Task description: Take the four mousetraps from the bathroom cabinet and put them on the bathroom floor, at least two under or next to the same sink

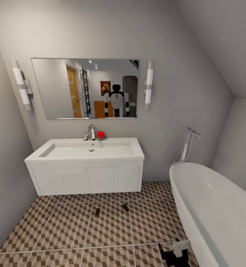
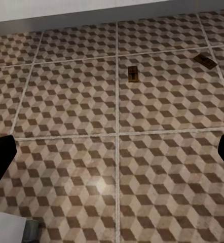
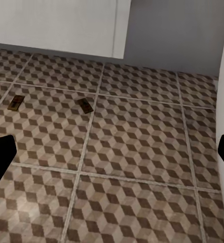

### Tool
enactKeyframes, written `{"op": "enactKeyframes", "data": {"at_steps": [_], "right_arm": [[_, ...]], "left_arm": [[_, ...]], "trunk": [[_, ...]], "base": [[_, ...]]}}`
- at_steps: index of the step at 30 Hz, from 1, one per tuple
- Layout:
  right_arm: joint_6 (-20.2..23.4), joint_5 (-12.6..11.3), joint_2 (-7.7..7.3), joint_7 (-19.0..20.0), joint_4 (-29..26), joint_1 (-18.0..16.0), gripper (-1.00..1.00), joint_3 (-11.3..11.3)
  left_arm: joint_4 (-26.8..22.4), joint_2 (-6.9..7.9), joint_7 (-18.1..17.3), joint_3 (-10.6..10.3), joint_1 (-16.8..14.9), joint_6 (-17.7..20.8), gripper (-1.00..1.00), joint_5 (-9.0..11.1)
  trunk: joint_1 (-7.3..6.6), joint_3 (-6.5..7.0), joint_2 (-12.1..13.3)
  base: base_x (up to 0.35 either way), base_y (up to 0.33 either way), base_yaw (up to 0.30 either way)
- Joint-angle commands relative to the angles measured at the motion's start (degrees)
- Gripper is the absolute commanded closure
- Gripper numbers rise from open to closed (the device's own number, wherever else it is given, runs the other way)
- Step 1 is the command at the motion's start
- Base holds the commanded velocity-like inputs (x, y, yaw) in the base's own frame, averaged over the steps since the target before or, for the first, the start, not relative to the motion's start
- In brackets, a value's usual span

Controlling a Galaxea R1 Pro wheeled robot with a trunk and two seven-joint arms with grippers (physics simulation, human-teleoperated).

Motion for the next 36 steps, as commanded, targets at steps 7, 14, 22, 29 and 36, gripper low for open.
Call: {"op": "enactKeyframes", "data": {"at_steps": [7, 14, 22, 29, 36], "right_arm": [[-0.2, -0.1, -0.02, 0.0, 0.0, 0.0, -1.0, 0.4], [-0.2, -0.1, -0.02, 0.0, 0.0, 0.0, -1.0, 0.4], [-0.2, -0.1, -0.02, 0.0, 0.0, 0.0, -1.0, 0.4], [-0.2, -0.1, -0.02, 0.0, 0.0, 0.0, -1.0, 0.4], [-0.2, -0.1, -0.02, 0.0, 0.0, 0.0, -1.0, 0.4]], "left_arm": [[0.2, -0.03, 0.0, -0.5, -0.1, -0.3, -1.0, 0.5], [0.2, -0.03, 0.0, -0.5, -0.1, -0.3, -1.0, 0.5], [0.2, -0.03, 0.0, -0.5, -0.1, -0.3, -1.0, 0.5], [0.2, -0.03, 0.0, -0.5, -0.1, -0.3, -1.0, 0.5], [0.2, -0.03, 0.0, -0.5, -0.1, -0.3, -1.0, 0.5]], "trunk": [[-1.54, 1.59, 2.8], [-3.07, 2.77, 5.6], [-4.83, 3.81, 8.8], [-6.37, 4.66, 11.6], [-7.91, 5.47, 14.4]], "base": [[0.0, 0.0, -0.024], [0.0, 0.0, -0.019], [0.0, 0.0, -0.069], [0.0, 0.0, -0.092], [0.0, 0.0, -0.099]]}}
